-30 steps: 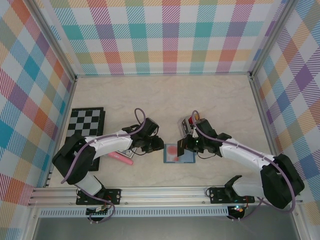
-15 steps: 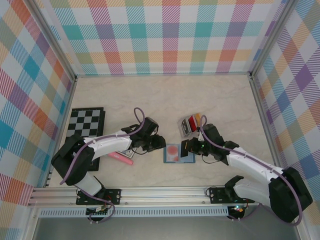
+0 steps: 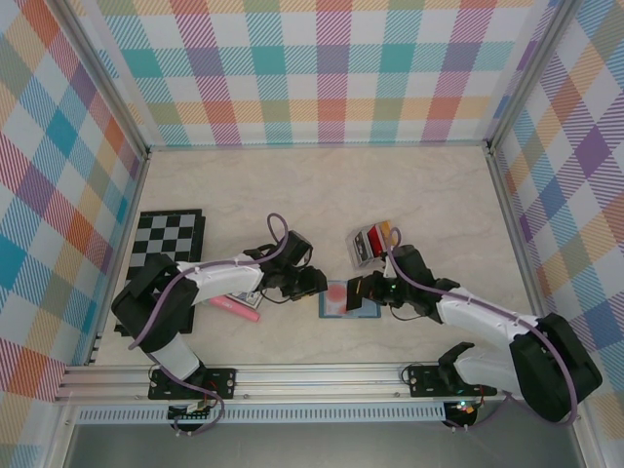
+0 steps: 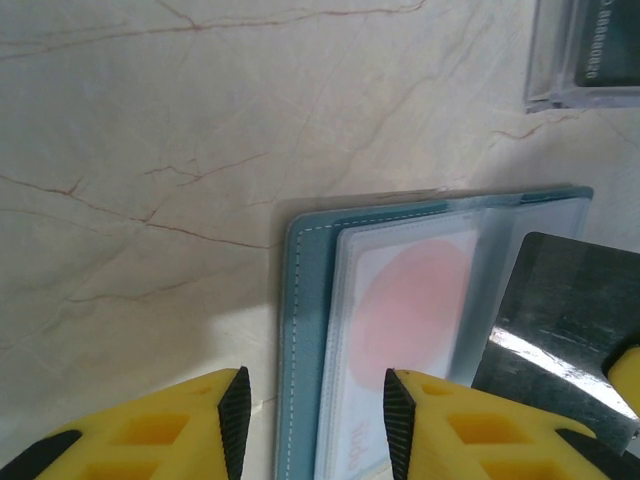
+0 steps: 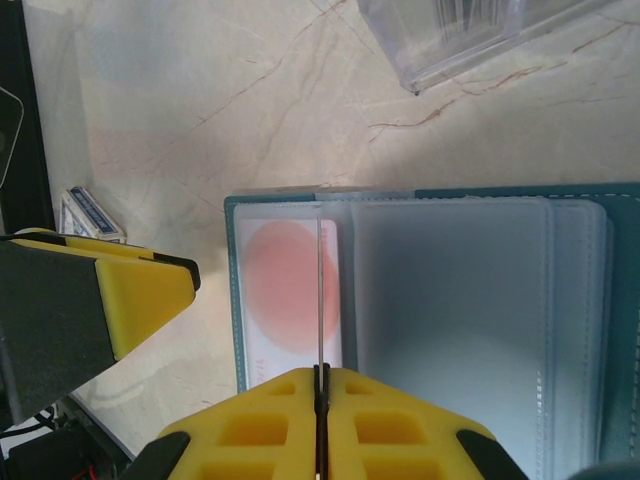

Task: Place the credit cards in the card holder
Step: Insert the credit card into the card slot.

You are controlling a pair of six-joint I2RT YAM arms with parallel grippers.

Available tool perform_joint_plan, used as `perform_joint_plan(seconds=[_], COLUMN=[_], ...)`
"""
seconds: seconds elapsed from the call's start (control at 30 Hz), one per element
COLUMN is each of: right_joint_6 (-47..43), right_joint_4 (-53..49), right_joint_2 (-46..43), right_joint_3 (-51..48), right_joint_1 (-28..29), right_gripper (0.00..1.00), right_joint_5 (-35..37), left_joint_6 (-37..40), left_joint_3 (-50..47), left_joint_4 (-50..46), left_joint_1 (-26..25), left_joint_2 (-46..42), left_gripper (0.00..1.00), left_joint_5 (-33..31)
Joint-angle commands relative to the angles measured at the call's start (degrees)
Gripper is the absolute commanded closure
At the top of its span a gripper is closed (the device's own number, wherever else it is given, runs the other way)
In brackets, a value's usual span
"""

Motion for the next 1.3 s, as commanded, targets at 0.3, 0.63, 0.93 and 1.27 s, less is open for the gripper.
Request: perform_joint_plan(seconds=[0.3, 0.63, 0.93, 1.27], right_joint_6=[-1.68, 1.45, 0.81, 3.46], right_joint_4=[4.94, 10.43, 8.25, 8.79], right_joint_2=[4.3, 6.41, 7.82, 9.46], right_joint_3=[-0.82, -1.66, -1.49, -0.02], right_joint_1=[-0.94, -0.94, -0.85, 2.05], right_gripper=[0.91, 0.91, 0.9, 0.9], right_joint_5=[-2.57, -4.71, -3.98, -1.55], left_joint_6=[0.31, 0.25, 0.31, 0.21], left_joint_3=[1.7, 1.38, 1.18, 1.13], left_joint_4=[1.65, 1.49, 1.38, 1.6], left_joint_1=[-0.79, -0.84, -0.93, -0.93], left_joint_2=[4.27, 5.78, 5.78, 5.78], left_gripper=[0.66, 0.73, 0.74, 0.77], left_joint_5=[3.05, 2.92, 2.87, 2.97])
